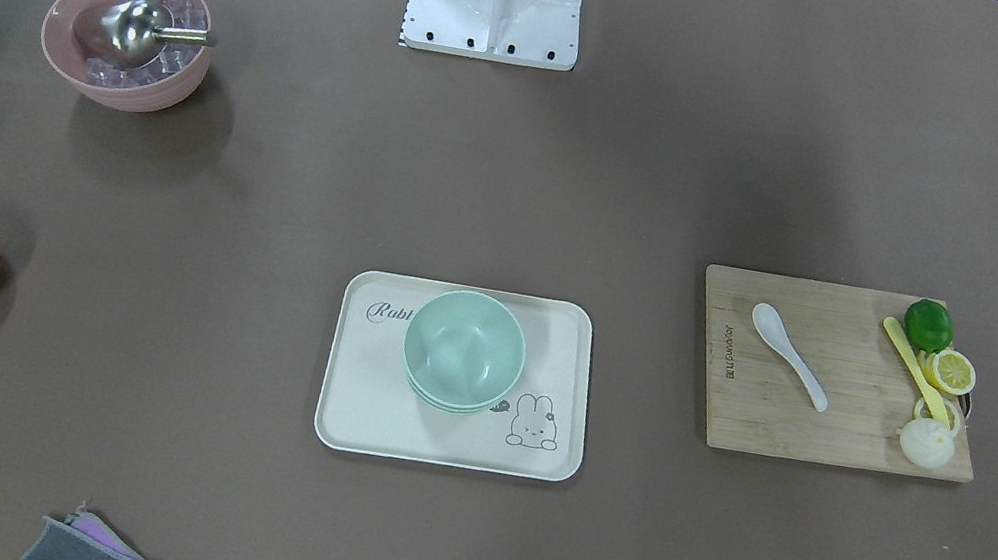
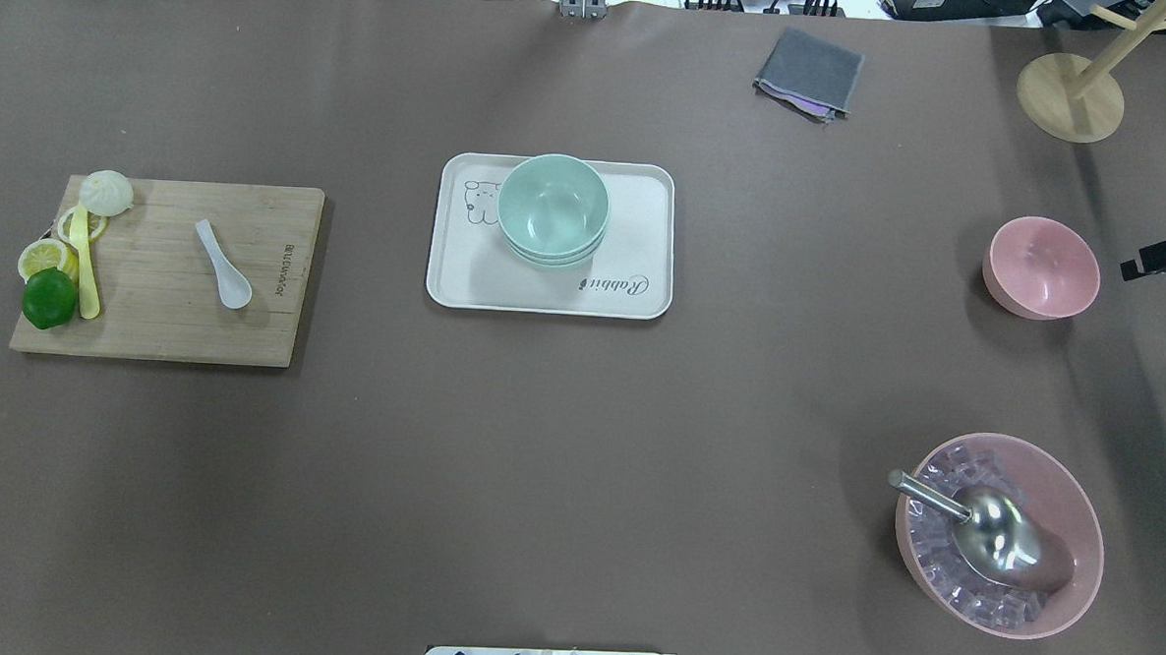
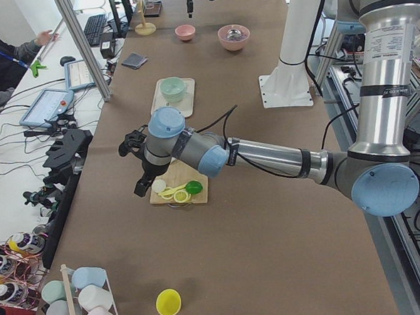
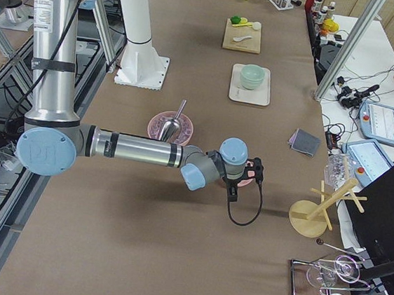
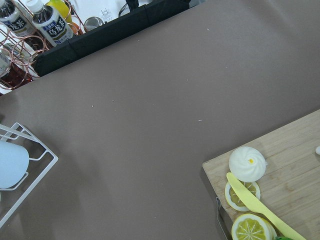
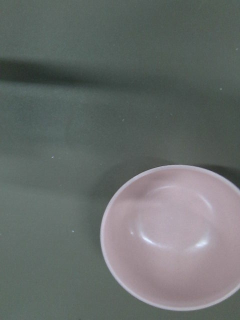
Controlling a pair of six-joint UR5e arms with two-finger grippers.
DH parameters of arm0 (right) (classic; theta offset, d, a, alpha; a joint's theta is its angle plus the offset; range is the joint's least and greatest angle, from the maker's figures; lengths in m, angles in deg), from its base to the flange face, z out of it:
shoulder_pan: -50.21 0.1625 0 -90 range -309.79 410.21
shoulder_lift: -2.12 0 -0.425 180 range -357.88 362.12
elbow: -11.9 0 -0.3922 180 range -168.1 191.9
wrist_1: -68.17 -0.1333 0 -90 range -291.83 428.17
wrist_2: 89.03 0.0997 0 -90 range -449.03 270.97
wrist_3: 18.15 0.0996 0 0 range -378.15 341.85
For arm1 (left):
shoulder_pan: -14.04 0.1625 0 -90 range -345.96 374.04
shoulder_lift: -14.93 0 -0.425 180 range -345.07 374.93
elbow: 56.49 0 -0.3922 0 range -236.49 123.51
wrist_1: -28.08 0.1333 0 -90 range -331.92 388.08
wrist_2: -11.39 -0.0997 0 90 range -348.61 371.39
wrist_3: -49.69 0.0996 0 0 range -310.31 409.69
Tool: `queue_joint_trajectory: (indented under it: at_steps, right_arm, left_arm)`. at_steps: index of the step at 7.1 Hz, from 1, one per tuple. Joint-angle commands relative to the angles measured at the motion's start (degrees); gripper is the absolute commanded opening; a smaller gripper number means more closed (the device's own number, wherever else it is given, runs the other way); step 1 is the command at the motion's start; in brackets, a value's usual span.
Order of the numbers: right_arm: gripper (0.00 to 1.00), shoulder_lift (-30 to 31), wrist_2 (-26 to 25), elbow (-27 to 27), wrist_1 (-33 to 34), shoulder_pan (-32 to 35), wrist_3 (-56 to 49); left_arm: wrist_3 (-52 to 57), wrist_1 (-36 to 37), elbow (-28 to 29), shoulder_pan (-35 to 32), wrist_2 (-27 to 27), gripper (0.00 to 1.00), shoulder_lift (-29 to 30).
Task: Stack pink bowl on green and place spoon
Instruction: 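Move the right gripper toward the small pink bowl, then grasp the rim of the small pink bowl with the right gripper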
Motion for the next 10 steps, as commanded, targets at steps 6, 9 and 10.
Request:
queue_joint_trajectory:
  at_steps: [6,9,10]
  right_arm:
    - [0.52,-2.67,-4.95,-2.72,-0.55,-5.73,4.88]
    - [0.00,-2.15,-5.22,-2.11,-0.55,-6.00,4.88]
    - [0.00,-2.67,-5.22,-1.58,-0.55,-6.00,4.97]
  left_arm:
    - [-0.07,-0.51,-0.11,0.01,0.07,0.99,0.01]
    - [-0.07,-0.51,-0.11,0.01,0.07,0.99,0.10]
    - [-0.07,-0.51,-0.11,0.01,0.07,0.99,0.10]
